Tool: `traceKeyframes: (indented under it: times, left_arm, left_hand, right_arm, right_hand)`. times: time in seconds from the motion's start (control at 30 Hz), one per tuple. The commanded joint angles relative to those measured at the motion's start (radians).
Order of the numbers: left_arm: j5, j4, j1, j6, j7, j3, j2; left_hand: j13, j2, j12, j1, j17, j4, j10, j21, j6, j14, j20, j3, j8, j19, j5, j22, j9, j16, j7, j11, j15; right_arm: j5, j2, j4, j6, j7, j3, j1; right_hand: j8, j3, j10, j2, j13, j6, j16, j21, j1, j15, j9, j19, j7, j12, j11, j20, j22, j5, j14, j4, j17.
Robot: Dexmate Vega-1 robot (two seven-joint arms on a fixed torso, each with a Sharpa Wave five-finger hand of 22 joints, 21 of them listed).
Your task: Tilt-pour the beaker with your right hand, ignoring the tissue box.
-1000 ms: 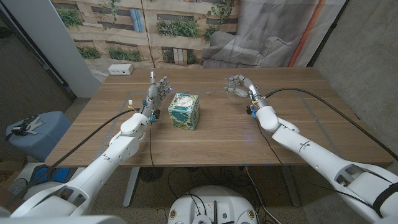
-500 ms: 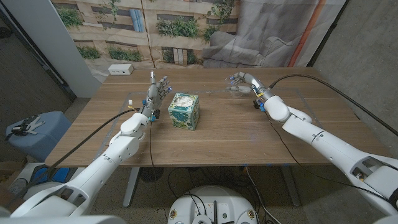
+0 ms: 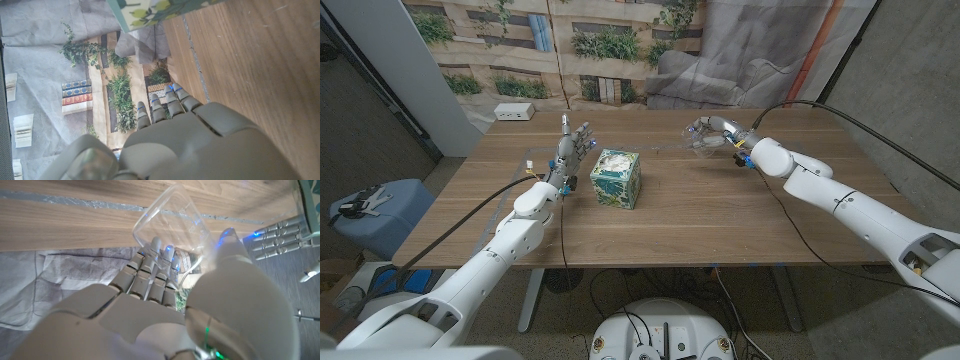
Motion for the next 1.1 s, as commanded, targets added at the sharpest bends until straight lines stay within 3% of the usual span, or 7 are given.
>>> traceKeyframes:
  times: [0.03,0.67,1.1]
  left_arm:
    - [0.000,0.000,0.000,0.000,0.000,0.000,0.000]
    - [0.000,0.000,0.000,0.000,0.000,0.000,0.000]
    - [0.000,0.000,0.000,0.000,0.000,0.000,0.000]
  left_hand:
    - [0.003,0.025,0.006,0.002,0.005,0.001,0.010,0.007,0.002,0.006,-0.009,-0.007,0.008,0.007,0.005,0.003,0.004,0.005,-0.006,0.000,0.001]
    - [0.003,0.026,0.006,0.002,0.005,0.001,0.011,0.007,0.001,0.006,-0.009,-0.007,0.007,0.007,0.005,0.003,0.004,0.005,-0.006,0.000,0.001]
    - [0.003,0.026,0.006,0.002,0.005,0.001,0.011,0.007,0.001,0.006,-0.010,-0.007,0.008,0.007,0.005,0.003,0.004,0.005,-0.005,0.000,0.001]
  right_arm:
    - [-0.095,-0.053,-0.057,-0.052,0.137,-0.038,0.059]
    - [-0.272,-0.089,-0.154,-0.115,0.266,-0.082,0.098]
    - [-0.376,-0.084,-0.161,-0.100,0.365,-0.113,0.134]
  right_hand:
    - [0.004,0.006,0.063,0.093,0.006,0.025,0.000,-0.001,-0.042,-0.143,-0.001,0.008,-0.024,0.006,-0.049,-0.025,0.003,0.005,0.007,0.000,0.001]
    - [0.010,0.012,0.065,0.109,0.012,0.032,-0.006,-0.001,-0.043,-0.148,-0.006,0.012,-0.032,0.006,-0.057,-0.028,0.003,0.010,0.008,-0.003,0.002]
    - [0.014,0.023,0.070,0.123,0.014,0.038,-0.014,-0.002,-0.034,-0.158,-0.010,0.014,-0.040,0.004,-0.065,-0.032,0.003,0.016,0.014,-0.010,-0.001]
